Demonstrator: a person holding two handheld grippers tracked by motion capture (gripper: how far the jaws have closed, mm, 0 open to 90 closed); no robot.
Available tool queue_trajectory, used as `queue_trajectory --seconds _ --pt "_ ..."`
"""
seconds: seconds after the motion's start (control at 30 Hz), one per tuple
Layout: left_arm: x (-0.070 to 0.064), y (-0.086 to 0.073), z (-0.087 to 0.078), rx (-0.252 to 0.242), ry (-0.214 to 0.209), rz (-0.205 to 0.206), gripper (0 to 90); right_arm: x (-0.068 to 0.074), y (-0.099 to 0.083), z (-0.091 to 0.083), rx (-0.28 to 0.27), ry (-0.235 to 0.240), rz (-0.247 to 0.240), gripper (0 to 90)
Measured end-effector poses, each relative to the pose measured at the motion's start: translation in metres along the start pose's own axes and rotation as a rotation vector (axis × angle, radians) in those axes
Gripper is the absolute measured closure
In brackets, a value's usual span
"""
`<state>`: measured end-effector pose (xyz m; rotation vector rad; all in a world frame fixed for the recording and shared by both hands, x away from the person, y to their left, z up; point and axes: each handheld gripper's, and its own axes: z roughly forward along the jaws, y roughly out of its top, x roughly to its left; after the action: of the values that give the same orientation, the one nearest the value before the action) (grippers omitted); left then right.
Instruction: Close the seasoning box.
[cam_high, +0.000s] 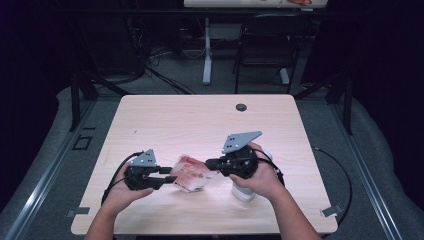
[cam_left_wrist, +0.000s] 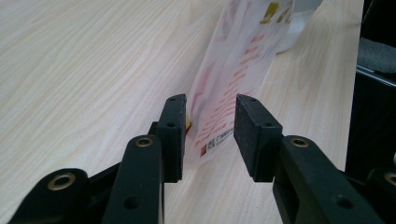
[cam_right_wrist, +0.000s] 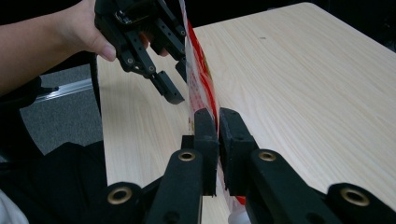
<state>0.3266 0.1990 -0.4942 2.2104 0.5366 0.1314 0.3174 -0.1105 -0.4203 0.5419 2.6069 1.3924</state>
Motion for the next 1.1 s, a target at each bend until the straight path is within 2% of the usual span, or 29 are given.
queue_trajectory --seconds 0.1,0.2,0.3,0.4,0.47,0.57,0.63,0.9,1.1 --pt "0.001 -0.001 -0.002 -0.008 -0.005 -0.01 61.7 0.001 0.004 0.007 -0.009 0.017 0.005 82.7" --pt "0.001 -0.002 -0.003 -0.006 -0.018 -0.011 59.4 0.004 0.008 0.014 -0.013 0.02 -0.002 76.7" --pt "0.001 -0.003 -0.003 -0.011 -0.012 -0.011 57.3 0.005 0.012 0.021 -0.024 0.027 0.005 69.4" --pt "0.002 -0.005 -0.006 -0.023 -0.01 -0.019 56.1 0.008 0.017 0.024 -0.045 0.047 0.01 66.9" --pt "0.003 -0.007 -0.008 -0.031 -0.004 -0.021 54.8 0.011 0.02 0.024 -0.059 0.041 -0.001 64.8" --pt "0.004 -0.009 -0.009 -0.036 0.0 -0.029 53.9 0.013 0.022 0.023 -0.078 0.045 -0.005 63.8" --pt "0.004 -0.009 -0.009 -0.031 0.001 -0.033 53.3 0.012 0.022 0.022 -0.087 0.043 0.008 59.6" --pt "0.004 -0.014 -0.01 -0.035 0.007 -0.047 52.6 0.009 0.024 0.011 -0.163 0.064 0.028 54.1" --pt "0.004 -0.016 -0.008 -0.026 0.009 -0.047 52.3 0.005 0.023 -0.004 -0.177 0.037 0.041 53.4"
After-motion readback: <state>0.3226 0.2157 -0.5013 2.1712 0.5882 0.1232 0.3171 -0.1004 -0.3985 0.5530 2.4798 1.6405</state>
